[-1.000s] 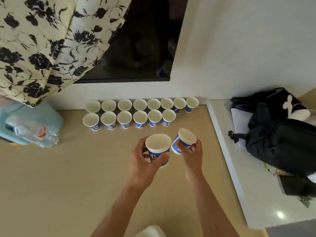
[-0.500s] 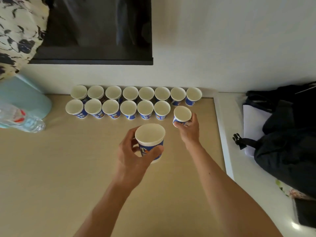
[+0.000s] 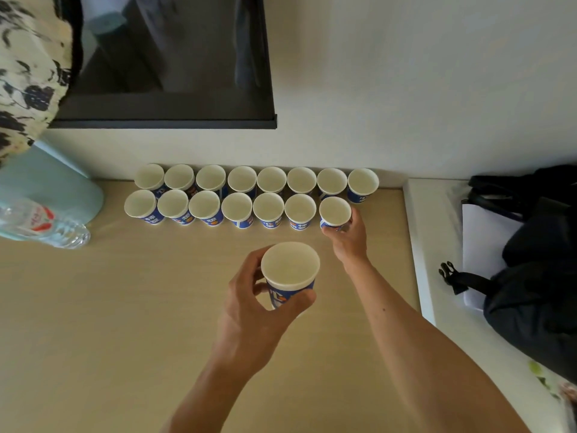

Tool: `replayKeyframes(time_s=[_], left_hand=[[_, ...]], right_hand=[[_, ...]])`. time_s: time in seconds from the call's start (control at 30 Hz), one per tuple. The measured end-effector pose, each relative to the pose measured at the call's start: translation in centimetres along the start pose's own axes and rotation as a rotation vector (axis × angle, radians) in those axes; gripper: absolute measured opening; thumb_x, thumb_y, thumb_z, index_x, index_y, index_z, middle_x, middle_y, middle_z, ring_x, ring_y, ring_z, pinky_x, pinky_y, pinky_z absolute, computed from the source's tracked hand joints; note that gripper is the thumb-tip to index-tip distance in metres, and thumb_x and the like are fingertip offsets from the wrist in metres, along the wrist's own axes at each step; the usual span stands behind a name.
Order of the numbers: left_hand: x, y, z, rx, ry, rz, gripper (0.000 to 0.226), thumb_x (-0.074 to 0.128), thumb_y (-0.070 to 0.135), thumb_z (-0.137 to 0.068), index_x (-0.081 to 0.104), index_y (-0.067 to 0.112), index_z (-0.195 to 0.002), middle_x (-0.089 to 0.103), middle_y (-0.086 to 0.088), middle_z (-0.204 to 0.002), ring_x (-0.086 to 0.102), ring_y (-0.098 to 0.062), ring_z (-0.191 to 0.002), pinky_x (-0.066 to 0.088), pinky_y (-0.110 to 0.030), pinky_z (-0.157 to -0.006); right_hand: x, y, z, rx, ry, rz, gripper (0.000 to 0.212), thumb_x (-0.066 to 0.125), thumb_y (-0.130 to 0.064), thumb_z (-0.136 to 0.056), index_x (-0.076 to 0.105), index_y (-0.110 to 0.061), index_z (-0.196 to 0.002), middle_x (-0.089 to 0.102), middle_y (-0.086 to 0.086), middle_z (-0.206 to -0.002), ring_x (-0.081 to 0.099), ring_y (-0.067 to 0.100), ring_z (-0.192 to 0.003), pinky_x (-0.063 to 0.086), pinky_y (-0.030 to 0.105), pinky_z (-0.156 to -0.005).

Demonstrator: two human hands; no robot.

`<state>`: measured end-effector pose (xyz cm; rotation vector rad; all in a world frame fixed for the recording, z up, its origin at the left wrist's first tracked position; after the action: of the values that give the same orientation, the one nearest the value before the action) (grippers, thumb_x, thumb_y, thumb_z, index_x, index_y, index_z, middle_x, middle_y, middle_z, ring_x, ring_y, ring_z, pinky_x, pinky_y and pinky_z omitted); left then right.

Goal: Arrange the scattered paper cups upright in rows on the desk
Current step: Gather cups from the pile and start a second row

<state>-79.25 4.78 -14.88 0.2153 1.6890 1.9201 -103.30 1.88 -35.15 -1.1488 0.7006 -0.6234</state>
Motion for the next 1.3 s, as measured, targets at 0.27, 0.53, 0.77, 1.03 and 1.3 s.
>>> replayKeyframes(time_s=[0.27,0.53,0.77,1.03,1.3], left_hand=[[0.6,-0.1,0.1,0.007,-0.005,0.009,0.062,0.081,0.044,-0.058,0.064,0.034,-0.117,0.072,0.015,-0.114,0.068,-0.009,-0.109,0.053,-0.018,-0.086],[0.7,-0.5,0.3,-0.012,0.001,0.011,0.062,0.082,0.044,-0.057,0.064,0.035,-0.116,0.072,0.015,-0.113,0.068,-0.008,-0.108,0.054,-0.019,-0.084],[1.4,-0.8,-0.5,-0.011,0.033,-0.014,0.065,0.082,0.046,-0.057,0.063,0.036,-0.119,0.068,0.011,-0.121,0.065,-0.010,-0.114,0.052,-0.024,-0.089],[3.2,-0.5,-1.5,-0.023,-0.018,-0.099,0.062,0.080,0.043,-0.058,0.061,0.036,-0.116,0.068,0.026,-0.109,0.063,0.005,-0.106,0.048,-0.008,-0.079],[3.6,-1.0,-1.9,-0.036,-0.091,-0.149,0.069,0.081,0.041,-0.065,0.055,0.039,-0.129,0.060,0.017,-0.129,0.056,0.005,-0.119,0.049,-0.018,-0.094]], right_hand=[[0.2,0.0,-0.7,0.008,-0.041,-0.025,0.065,0.081,0.002,-0.074,0.057,-0.022,-0.130,0.068,0.000,-0.121,0.066,0.020,-0.111,0.055,0.021,-0.083],[-0.2,0.1,0.1,0.050,-0.029,-0.074,0.079,0.079,0.001,-0.074,0.046,-0.016,-0.144,0.059,0.003,-0.138,0.058,0.017,-0.125,0.052,0.029,-0.100],[-3.3,-4.0,8.0,-0.005,-0.005,-0.220,0.068,0.076,-0.012,-0.078,0.049,-0.015,-0.141,0.063,0.006,-0.130,0.063,0.017,-0.118,0.051,0.034,-0.098],[-6.2,-8.1,14.3,-0.071,-0.655,-0.254,0.072,0.080,-0.008,-0.072,0.052,-0.009,-0.138,0.064,0.008,-0.135,0.057,0.028,-0.130,0.043,0.045,-0.109],[-7.2,-8.3,12.5,-0.111,-0.545,-0.201,0.069,0.087,0.001,-0.069,0.059,-0.013,-0.130,0.069,0.008,-0.124,0.063,0.030,-0.119,0.047,0.050,-0.103]])
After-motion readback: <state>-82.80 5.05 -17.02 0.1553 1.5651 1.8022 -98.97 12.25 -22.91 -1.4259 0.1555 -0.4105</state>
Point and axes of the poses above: each hand's wrist, its own z-axis away from the middle knuckle, its own x-axis out of the palm, y = z × x, the point moved 1 cm from there along -z, towards the middle knuckle
